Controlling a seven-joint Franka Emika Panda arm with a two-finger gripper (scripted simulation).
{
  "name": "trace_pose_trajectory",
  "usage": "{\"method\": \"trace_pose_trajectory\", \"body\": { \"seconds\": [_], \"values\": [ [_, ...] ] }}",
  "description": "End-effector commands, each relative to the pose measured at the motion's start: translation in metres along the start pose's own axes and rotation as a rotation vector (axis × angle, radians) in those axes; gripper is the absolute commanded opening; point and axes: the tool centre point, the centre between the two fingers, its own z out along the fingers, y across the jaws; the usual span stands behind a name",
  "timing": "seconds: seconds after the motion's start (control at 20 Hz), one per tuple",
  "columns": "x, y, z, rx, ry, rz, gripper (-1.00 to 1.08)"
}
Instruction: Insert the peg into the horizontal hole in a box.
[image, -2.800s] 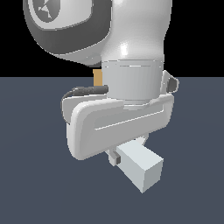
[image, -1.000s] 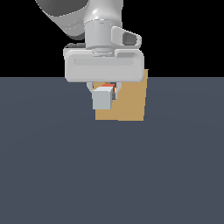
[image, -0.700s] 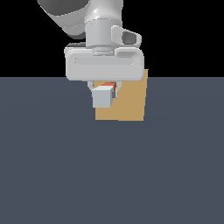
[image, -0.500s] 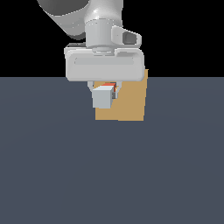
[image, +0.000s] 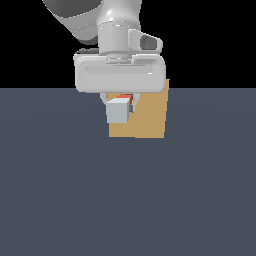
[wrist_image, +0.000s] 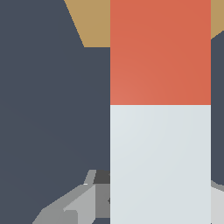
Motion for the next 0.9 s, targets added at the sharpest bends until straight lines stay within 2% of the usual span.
{"method": "trace_pose_trajectory", "body": {
  "seconds": [0.0,0.35,0.85],
  "values": [
    [0.0,0.0,0.0,0.0,0.0,0.0,-1.0],
    [0.019,-0.001,0.0,-0.001,0.0,0.0,-1.0],
    [0.095,-0.001,-0.002,-0.003,0.001,0.0,-1.0]
  ]
}}
